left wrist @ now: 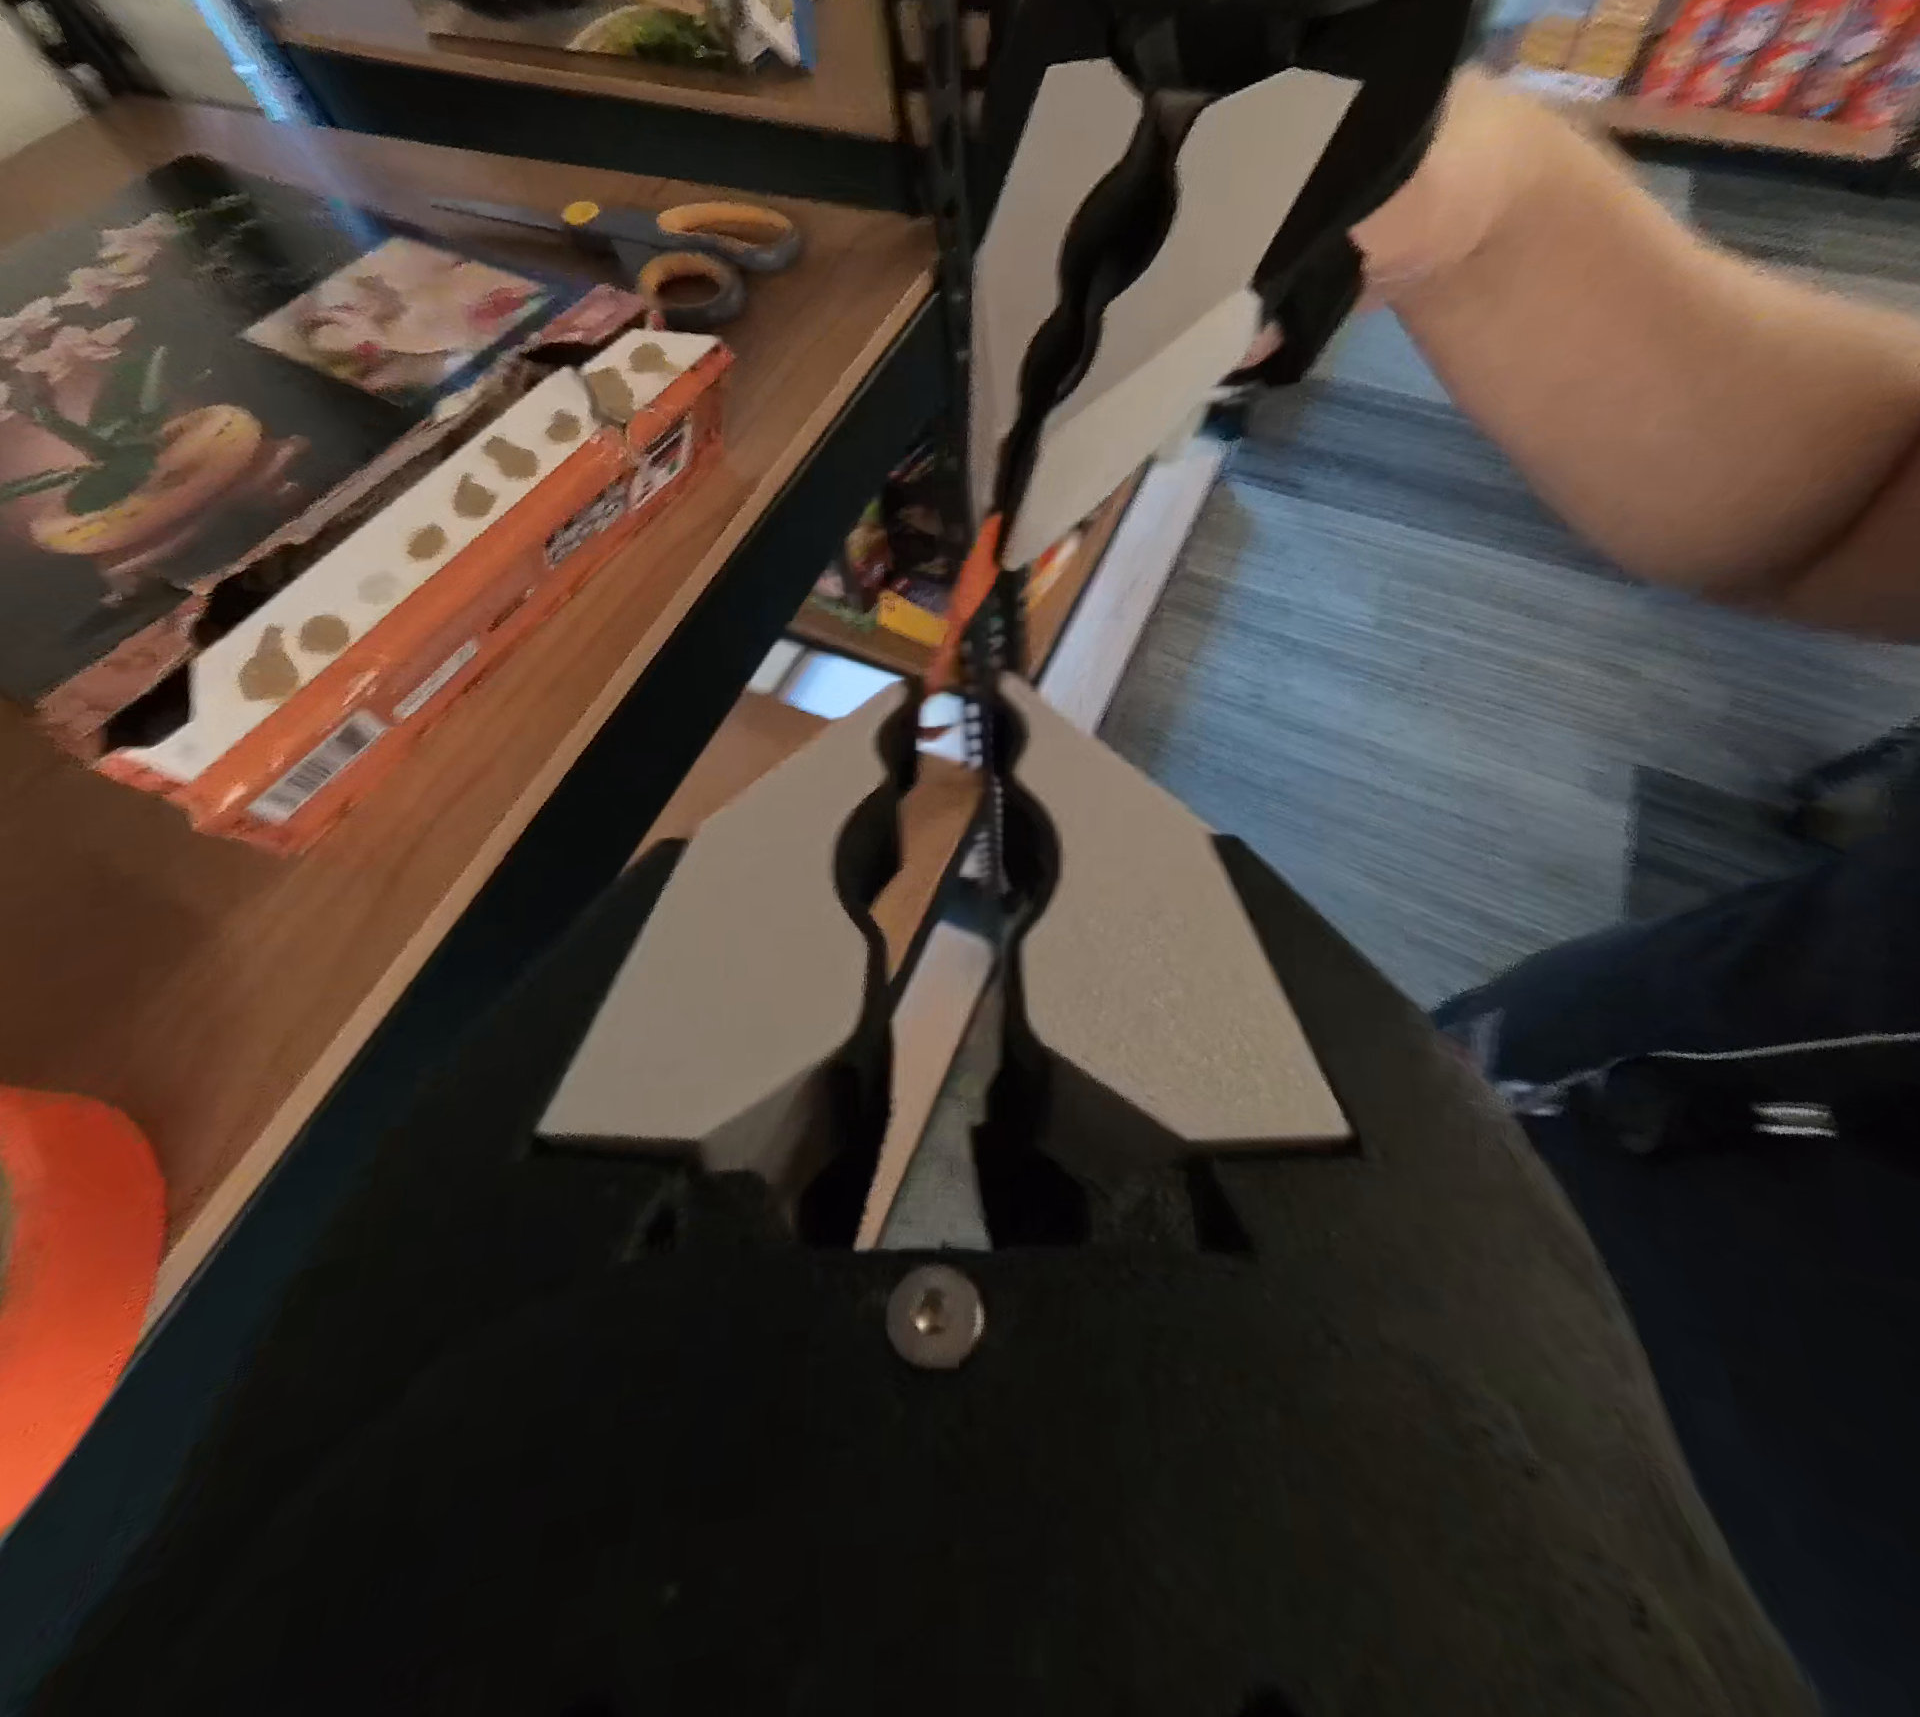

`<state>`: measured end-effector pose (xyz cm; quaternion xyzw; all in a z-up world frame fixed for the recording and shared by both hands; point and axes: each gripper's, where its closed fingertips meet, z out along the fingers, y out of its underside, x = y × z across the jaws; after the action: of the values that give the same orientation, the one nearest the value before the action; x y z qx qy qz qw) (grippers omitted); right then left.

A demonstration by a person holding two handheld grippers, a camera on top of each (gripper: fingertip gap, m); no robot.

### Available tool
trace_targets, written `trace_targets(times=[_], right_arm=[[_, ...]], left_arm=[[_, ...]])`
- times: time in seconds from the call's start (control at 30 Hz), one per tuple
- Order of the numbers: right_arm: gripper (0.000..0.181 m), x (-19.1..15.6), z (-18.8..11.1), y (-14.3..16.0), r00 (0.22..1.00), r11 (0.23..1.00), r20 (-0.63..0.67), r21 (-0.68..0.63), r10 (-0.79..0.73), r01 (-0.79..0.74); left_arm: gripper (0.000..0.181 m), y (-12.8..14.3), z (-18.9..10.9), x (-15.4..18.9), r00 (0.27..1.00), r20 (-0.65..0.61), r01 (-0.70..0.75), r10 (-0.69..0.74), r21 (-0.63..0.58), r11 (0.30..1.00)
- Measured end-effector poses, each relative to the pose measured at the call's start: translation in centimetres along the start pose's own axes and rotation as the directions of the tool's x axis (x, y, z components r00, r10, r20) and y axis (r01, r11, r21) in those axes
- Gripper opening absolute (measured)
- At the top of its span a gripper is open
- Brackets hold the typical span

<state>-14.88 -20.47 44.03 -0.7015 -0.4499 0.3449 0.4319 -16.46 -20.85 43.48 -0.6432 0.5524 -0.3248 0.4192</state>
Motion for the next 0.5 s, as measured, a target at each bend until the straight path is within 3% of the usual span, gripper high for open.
trace_targets(times=[0.03, 0.1, 0.27, 0.37, 0.43, 0.5], right_arm=[[0.000, 0.5, 0.1, -0.3, 1.000, 1.000, -0.011, 0.008, 0.006, -0.006], [0.000, 1.9, 0.4, -0.7, 0.998, 1.000, -0.057, 0.016, 0.013, -0.012], [0.000, 3.8, 1.1, -0.9, 0.995, 0.997, -0.072, 0.038, 0.069, -0.067], [0.000, 4.3, 1.8, -0.6, 0.992, 0.997, -0.109, 0.027, 0.070, -0.068], [0.000, 4.4, 2.3, -0.4, 0.989, 0.996, -0.120, 0.027, 0.084, -0.081], [0.000, 4.7, 2.3, 0.0, 0.984, 0.995, -0.150, 0.018, 0.099, -0.098]], left_arm=[[0.024, -0.3, 0.0, -0.2, 0.999, -0.050, 0.019, -0.018, 0.018, 1.000], [0.032, -0.4, 0.1, -1.0, 0.991, -0.127, 0.039, -0.035, 0.022, 0.999], [0.029, -0.8, -0.1, -3.1, 0.945, -0.315, 0.107, -0.090, 0.038, 0.994], [0.024, -0.1, 0.2, -4.4, 0.922, -0.368, 0.136, -0.120, 0.018, 0.990], [0.021, 0.5, 0.5, -5.7, 0.931, -0.343, 0.136, -0.125, 0.005, 0.991], [0.040, 1.8, 0.9, -8.9, 0.984, -0.159, 0.077, -0.079, -0.019, 0.997]])
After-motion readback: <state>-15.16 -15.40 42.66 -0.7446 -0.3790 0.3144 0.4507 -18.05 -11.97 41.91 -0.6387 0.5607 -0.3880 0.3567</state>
